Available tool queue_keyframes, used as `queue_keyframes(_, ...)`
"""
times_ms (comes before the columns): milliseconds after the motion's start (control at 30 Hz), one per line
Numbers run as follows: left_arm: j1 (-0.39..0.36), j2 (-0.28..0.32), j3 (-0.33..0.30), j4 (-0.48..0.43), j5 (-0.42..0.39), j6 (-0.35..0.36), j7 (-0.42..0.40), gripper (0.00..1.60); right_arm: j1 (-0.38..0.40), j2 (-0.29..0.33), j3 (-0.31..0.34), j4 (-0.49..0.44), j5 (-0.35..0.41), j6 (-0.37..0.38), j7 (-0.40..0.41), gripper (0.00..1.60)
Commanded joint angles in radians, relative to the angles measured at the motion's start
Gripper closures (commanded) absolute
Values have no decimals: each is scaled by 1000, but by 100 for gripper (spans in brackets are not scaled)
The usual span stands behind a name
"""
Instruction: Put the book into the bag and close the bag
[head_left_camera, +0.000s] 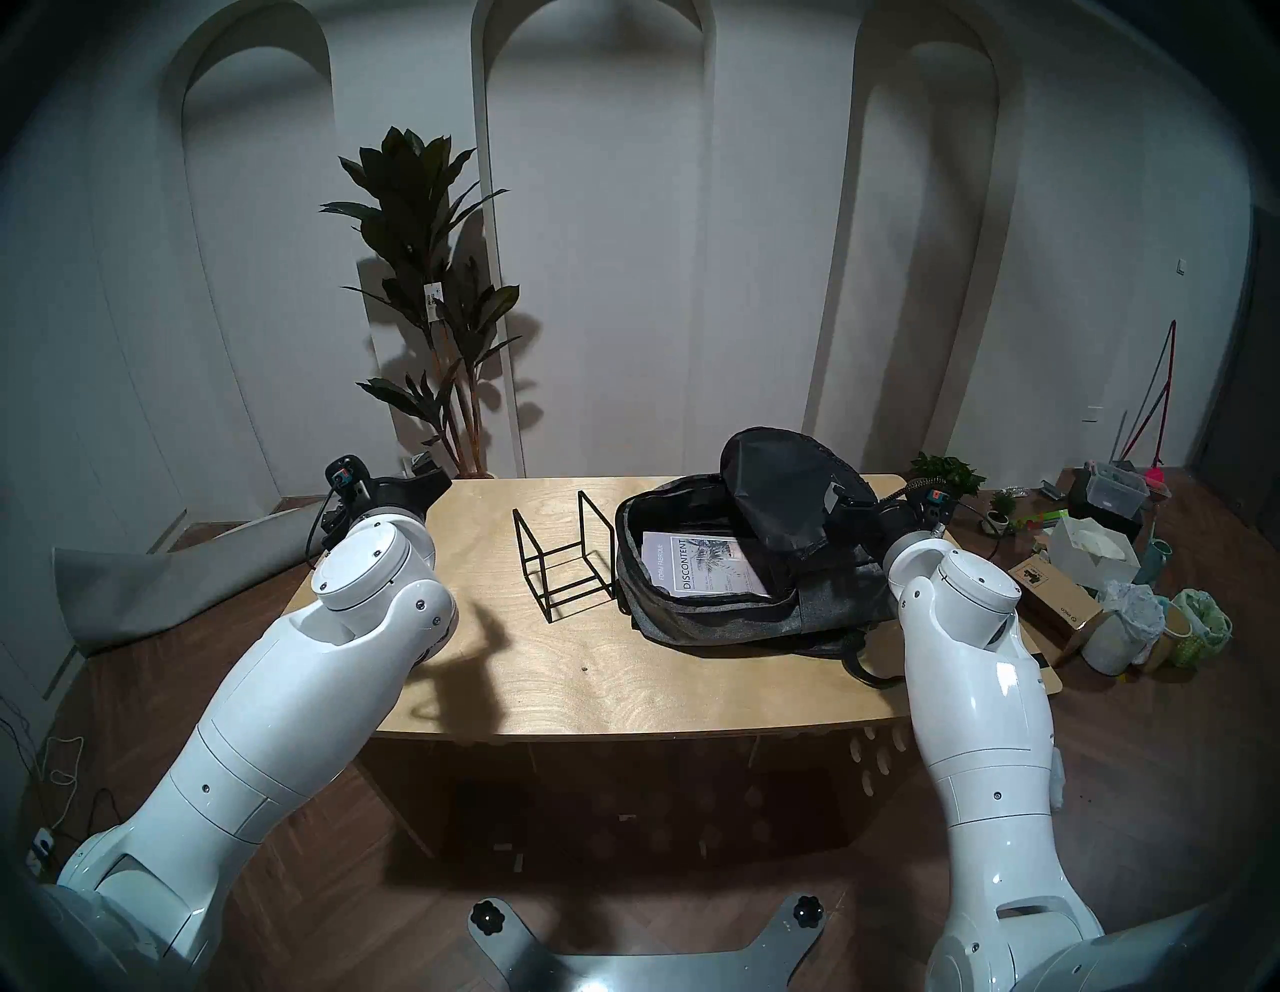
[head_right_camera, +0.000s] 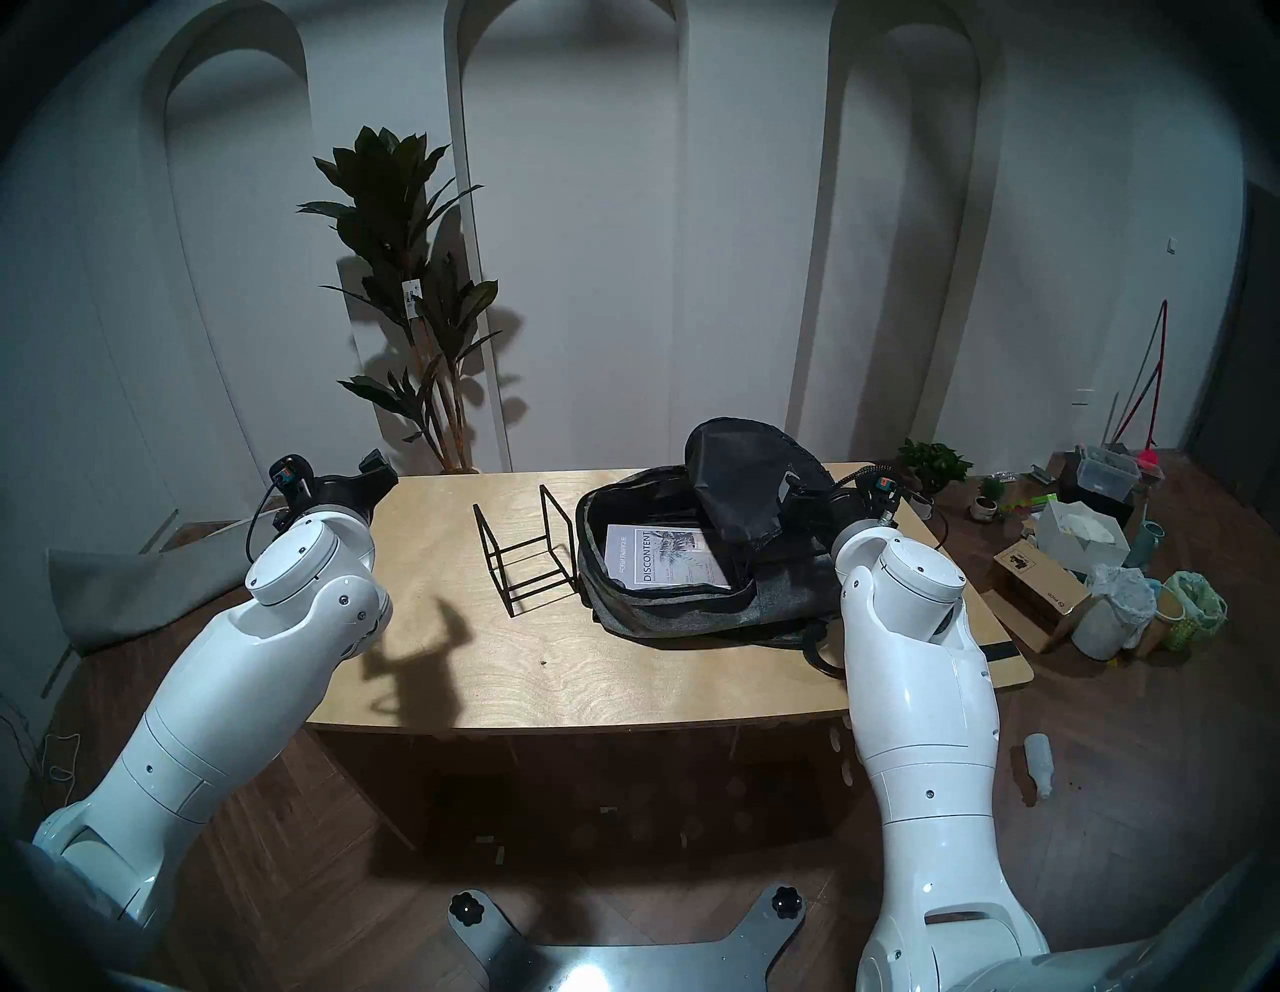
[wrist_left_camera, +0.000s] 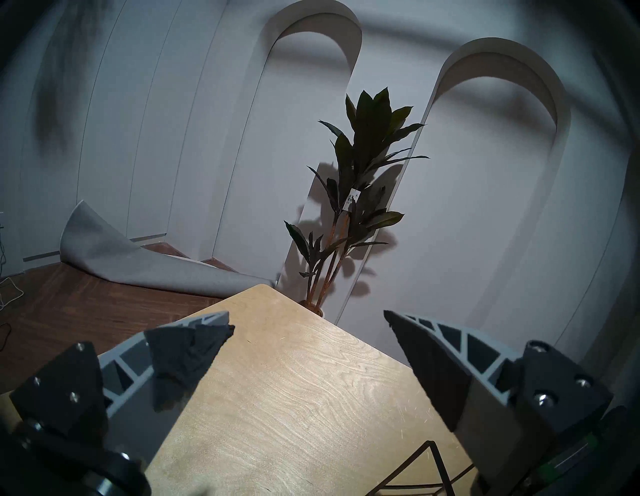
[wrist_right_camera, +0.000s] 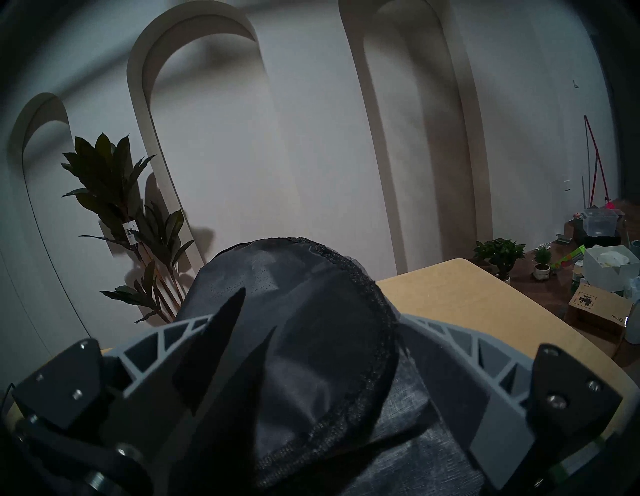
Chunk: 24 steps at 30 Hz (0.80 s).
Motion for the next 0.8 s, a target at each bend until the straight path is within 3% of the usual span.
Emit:
queue_keyframes(0, -28, -1, 7, -14, 13, 6, -8, 0, 11, -4, 7, -19, 3, -13, -5, 0)
queue_keyframes(767, -30, 0, 22, -33, 35, 8, 29, 0, 53, -27, -21, 54, 22, -46, -1, 0)
